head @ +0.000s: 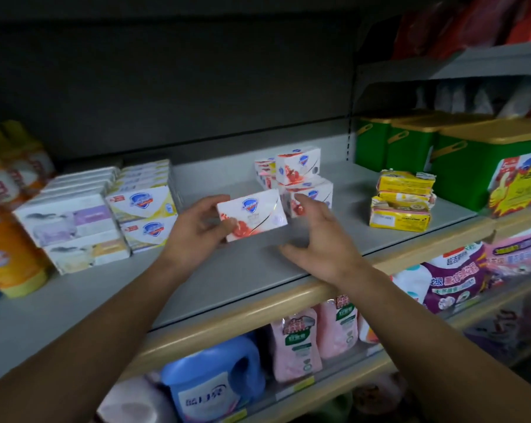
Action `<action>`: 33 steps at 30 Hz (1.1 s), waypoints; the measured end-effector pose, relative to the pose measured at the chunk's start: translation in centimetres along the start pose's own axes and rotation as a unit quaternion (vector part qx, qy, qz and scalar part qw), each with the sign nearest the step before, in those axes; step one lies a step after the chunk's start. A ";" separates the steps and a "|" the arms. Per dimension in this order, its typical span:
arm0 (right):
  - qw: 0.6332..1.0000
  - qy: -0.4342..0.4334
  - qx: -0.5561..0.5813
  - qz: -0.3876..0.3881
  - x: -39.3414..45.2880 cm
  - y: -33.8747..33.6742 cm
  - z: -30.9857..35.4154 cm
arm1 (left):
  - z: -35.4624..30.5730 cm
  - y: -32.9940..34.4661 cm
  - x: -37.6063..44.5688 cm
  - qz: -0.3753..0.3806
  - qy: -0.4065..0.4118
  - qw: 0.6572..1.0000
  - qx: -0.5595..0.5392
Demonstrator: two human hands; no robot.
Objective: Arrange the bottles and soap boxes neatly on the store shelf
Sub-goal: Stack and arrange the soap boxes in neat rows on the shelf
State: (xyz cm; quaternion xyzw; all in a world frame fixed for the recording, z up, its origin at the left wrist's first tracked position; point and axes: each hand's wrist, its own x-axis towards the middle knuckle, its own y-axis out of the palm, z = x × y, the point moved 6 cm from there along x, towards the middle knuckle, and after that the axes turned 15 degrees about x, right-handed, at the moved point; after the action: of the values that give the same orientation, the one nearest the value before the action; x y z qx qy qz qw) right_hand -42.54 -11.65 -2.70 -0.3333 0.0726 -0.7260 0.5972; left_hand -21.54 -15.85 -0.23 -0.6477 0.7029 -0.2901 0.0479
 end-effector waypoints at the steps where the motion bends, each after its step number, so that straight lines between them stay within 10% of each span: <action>1: 0.998 -0.026 0.036 0.033 0.2 1.3 1.1 | 1.0 -0.7 -0.4 0.014 -0.019 0.999 -0.032; 12: 0.967 0.041 0.248 0.037 2.4 7.9 3.2 | 6.8 -4.6 -0.7 0.030 -0.199 0.968 -0.150; 33: 0.963 0.010 0.271 -0.012 2.2 7.2 2.9 | 5.1 -4.6 -0.9 0.075 -0.026 0.985 -0.155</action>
State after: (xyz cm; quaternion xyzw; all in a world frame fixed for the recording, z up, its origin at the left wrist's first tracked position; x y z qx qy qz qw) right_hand -35.18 -14.77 -3.26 -0.1526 -0.1245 -0.7288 0.6558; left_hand -15.13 -16.71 -2.58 -0.5999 0.7846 -0.1560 -0.0128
